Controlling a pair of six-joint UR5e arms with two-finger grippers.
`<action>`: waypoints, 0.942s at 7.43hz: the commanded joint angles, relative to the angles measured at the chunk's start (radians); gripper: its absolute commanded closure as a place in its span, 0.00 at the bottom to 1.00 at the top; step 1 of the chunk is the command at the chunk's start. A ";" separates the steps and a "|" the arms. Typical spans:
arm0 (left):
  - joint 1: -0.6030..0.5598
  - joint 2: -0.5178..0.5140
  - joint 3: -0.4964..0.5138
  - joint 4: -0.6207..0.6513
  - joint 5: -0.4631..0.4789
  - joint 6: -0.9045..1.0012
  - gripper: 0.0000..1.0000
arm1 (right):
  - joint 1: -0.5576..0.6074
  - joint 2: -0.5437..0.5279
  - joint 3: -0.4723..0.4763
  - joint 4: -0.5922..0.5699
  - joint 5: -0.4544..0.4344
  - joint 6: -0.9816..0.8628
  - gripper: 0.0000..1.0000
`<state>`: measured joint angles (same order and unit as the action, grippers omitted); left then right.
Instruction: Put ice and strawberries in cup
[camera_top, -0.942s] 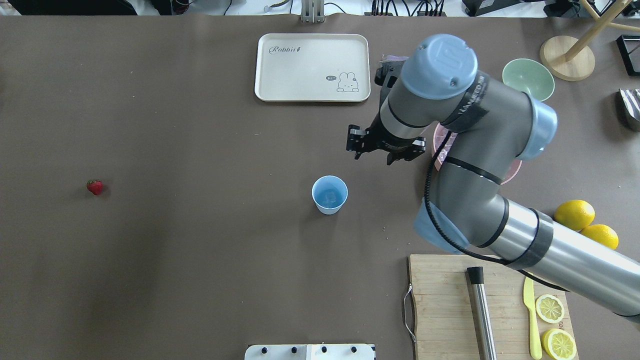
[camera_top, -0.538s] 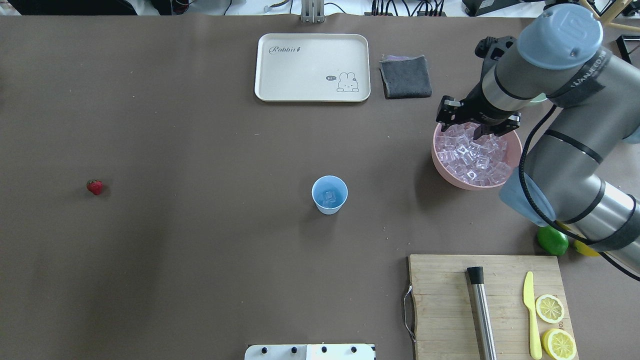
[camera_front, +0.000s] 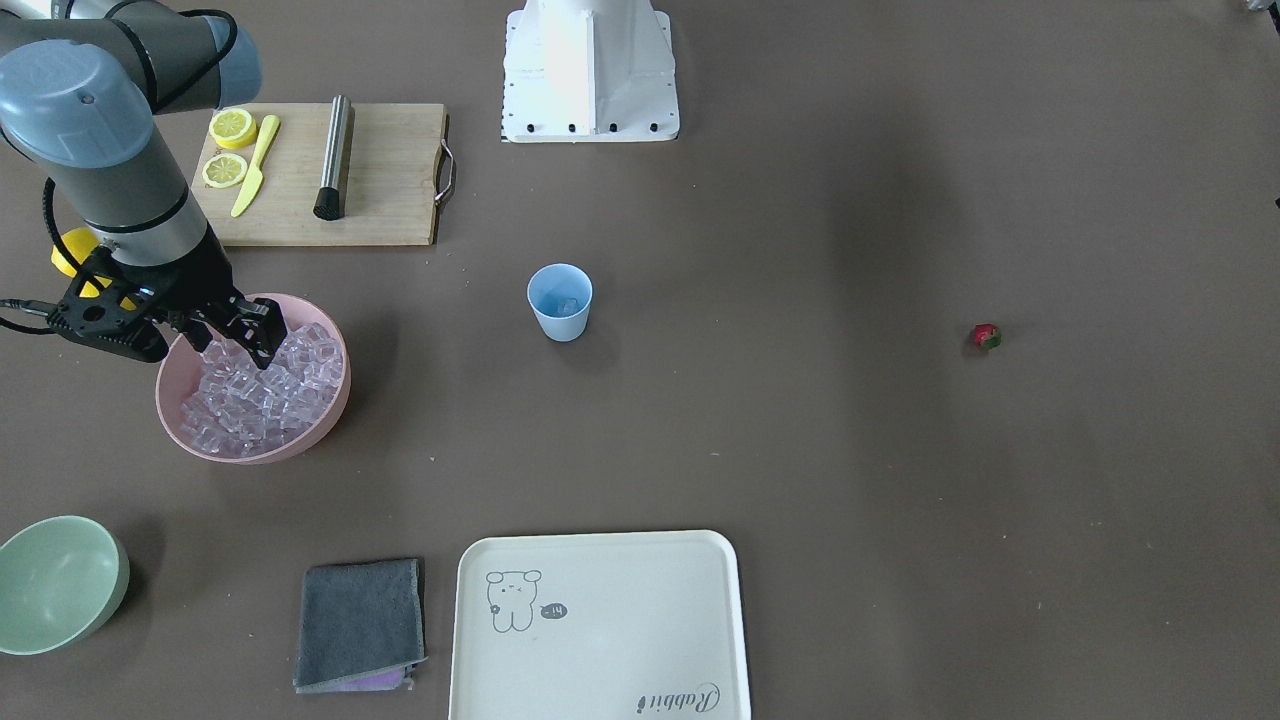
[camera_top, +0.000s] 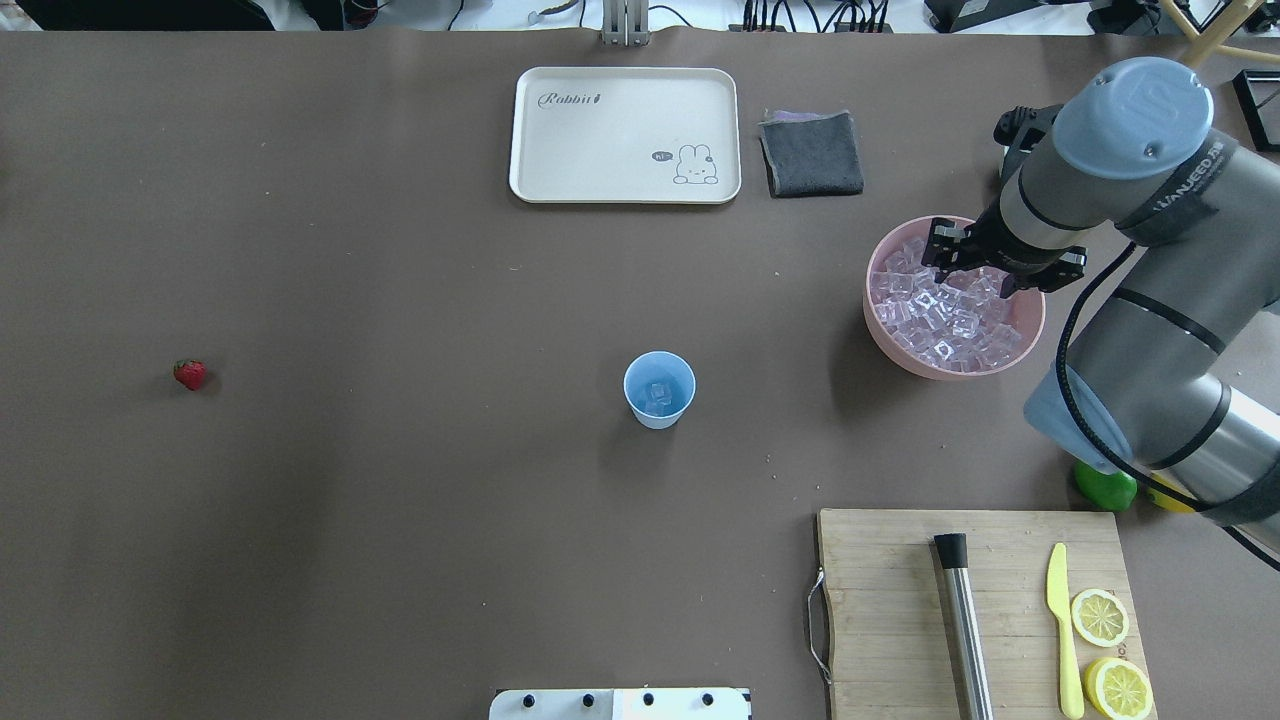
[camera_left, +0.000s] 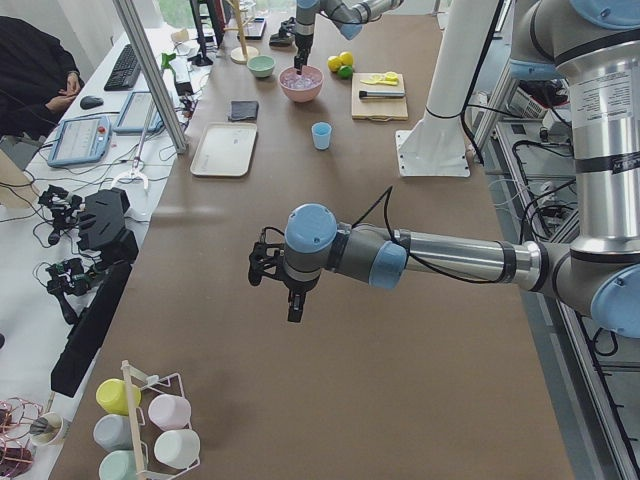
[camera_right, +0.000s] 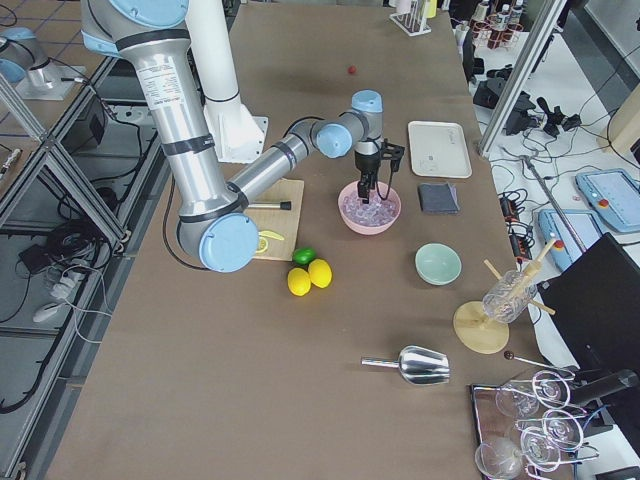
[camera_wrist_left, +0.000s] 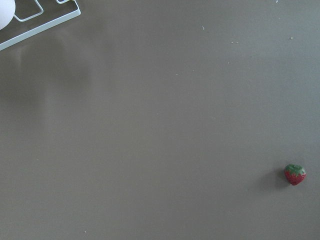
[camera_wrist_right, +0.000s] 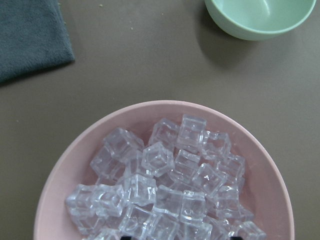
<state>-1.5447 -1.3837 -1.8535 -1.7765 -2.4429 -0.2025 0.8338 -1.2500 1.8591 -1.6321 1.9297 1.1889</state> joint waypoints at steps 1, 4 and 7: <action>-0.002 0.000 -0.003 0.000 0.001 0.000 0.02 | -0.056 0.004 -0.029 0.004 -0.029 -0.005 0.29; -0.002 0.000 -0.003 0.000 0.001 0.000 0.02 | -0.056 -0.014 -0.052 0.005 -0.018 -0.061 0.34; -0.003 0.000 -0.004 0.000 0.001 0.000 0.02 | -0.058 -0.005 -0.072 0.006 -0.023 -0.066 0.45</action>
<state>-1.5468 -1.3837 -1.8566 -1.7763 -2.4421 -0.2025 0.7767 -1.2556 1.7938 -1.6265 1.9079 1.1252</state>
